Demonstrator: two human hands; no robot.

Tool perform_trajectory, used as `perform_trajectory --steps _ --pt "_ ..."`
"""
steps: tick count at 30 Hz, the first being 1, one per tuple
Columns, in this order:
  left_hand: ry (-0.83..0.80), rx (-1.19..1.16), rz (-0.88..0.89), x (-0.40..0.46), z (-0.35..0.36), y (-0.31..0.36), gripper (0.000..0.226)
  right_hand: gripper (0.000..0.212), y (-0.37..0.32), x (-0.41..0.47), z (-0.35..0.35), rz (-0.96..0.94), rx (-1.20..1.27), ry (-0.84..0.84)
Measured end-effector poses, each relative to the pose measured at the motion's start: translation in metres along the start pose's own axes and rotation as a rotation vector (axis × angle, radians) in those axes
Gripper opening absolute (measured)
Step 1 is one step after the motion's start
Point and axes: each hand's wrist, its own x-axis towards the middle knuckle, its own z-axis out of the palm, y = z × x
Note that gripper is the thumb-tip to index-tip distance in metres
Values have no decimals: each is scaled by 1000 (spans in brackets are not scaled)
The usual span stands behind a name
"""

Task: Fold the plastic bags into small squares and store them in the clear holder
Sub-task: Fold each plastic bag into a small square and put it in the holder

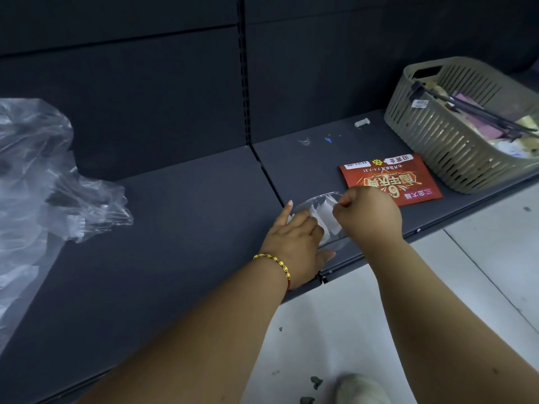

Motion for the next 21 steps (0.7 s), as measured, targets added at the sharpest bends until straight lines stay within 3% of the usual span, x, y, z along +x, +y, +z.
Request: perform_trajectory --steps 10,15,21 --pt "-95 -9 -61 3 0 -1 59 13 -4 -5 5 -94 35 29" --pt "63 -181 -96 -8 9 -4 53 15 -6 -5 15 -83 -34 -1" --pt "-53 -162 -190 -27 35 6 83 16 -9 -13 46 -66 -22 70"
